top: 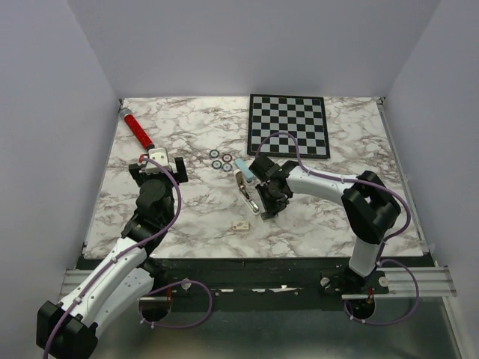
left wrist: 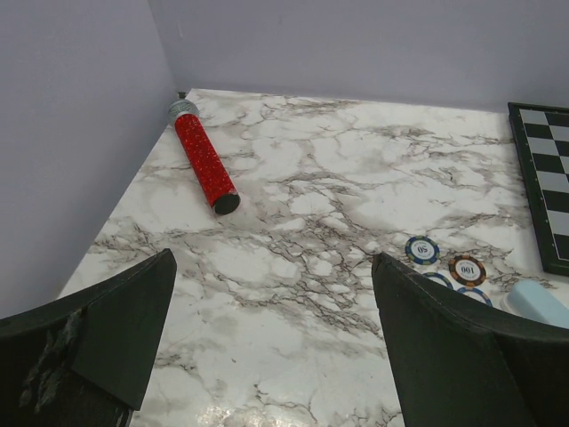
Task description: Load the staples into the stapler
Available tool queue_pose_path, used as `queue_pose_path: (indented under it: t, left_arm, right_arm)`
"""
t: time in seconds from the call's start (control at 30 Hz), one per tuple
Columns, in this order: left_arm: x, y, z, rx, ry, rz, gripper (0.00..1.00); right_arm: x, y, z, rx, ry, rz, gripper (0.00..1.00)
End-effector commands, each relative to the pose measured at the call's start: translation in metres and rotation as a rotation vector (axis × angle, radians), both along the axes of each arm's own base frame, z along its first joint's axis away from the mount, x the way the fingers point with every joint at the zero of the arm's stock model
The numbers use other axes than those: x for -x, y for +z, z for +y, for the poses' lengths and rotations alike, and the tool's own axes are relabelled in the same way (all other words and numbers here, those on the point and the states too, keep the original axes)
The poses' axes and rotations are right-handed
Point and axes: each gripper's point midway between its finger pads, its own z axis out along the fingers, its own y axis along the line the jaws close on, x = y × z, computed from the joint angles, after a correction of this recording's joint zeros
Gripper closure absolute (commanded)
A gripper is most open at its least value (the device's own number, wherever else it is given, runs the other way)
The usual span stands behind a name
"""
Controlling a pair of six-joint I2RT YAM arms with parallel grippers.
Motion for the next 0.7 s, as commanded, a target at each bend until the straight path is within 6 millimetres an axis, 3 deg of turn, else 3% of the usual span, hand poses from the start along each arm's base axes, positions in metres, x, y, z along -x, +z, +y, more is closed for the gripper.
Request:
queue_pose_path:
  t: [0.0,0.23,0.4,0.53,0.67]
  left_arm:
    - [0.001,0.010,-0.001,0.022,-0.013,-0.023,0.01]
    - [0.000,0.008,-0.004,0.028,-0.026,-0.017,0.01]
    - [-0.002,0.002,-0.017,0.067,-0.087,0.004,0.01]
    - [-0.002,-0.001,-0.037,0.151,-0.172,0.041,0.01]
    - [0.003,-0.003,-0.083,0.278,-0.384,0.123,0.01]
  right_arm:
    - [0.001,-0.004,0.000,0.005,-0.001,-0.005,0.70]
    - [-0.008,0.016,0.000,-0.009,0.014,-0.065,0.73]
    - [-0.015,0.034,0.001,-0.043,0.030,-0.133,0.73]
    - [-0.022,0.051,0.006,-0.099,0.060,-0.204,0.73]
    - [-0.029,0.069,0.011,-0.167,0.105,-0.298,0.73]
